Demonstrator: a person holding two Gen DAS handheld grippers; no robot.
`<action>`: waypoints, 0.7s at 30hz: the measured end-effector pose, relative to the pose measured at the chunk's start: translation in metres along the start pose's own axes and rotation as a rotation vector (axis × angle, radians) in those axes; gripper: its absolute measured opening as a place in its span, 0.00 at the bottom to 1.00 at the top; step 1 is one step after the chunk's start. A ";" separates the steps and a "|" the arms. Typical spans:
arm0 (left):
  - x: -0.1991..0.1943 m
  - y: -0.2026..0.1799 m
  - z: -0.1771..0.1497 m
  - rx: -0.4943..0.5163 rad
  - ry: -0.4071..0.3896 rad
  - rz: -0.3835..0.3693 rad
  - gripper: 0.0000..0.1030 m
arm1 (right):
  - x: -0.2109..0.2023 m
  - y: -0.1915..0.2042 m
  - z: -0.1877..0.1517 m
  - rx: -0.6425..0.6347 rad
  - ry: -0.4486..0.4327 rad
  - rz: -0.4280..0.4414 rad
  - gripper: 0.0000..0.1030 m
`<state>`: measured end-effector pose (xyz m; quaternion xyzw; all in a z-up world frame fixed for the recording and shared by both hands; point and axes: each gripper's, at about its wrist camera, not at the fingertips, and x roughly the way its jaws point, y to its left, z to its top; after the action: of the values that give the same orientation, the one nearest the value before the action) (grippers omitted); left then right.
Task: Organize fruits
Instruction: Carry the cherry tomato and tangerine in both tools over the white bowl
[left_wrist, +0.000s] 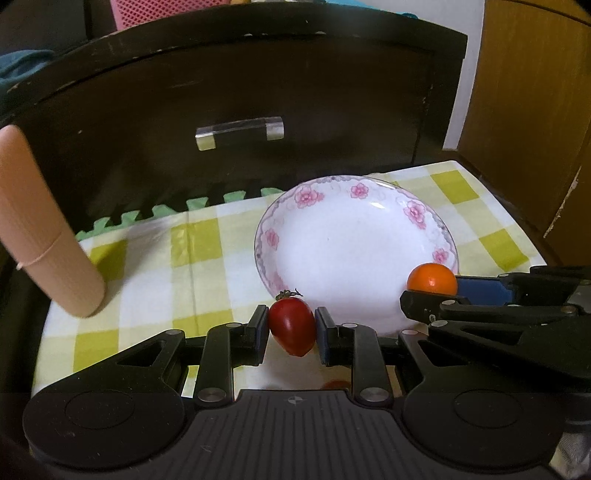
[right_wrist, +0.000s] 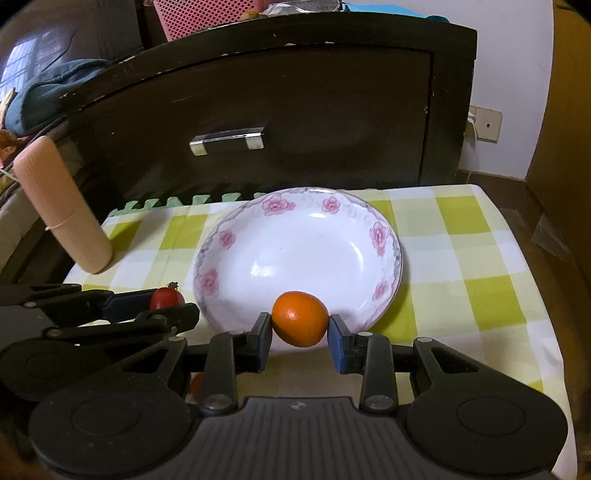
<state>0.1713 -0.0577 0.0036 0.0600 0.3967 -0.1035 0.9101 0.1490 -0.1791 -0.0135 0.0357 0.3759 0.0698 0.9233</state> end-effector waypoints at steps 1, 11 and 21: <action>0.003 0.000 0.002 0.003 0.000 0.000 0.31 | 0.003 -0.001 0.002 -0.002 -0.002 0.001 0.31; 0.032 -0.001 0.014 0.018 0.004 0.006 0.31 | 0.030 -0.014 0.013 0.017 -0.016 0.003 0.31; 0.043 -0.005 0.017 0.069 -0.027 0.040 0.31 | 0.045 -0.019 0.016 0.020 -0.039 0.011 0.32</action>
<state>0.2104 -0.0719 -0.0170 0.0979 0.3794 -0.0999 0.9146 0.1942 -0.1910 -0.0358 0.0482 0.3584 0.0703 0.9297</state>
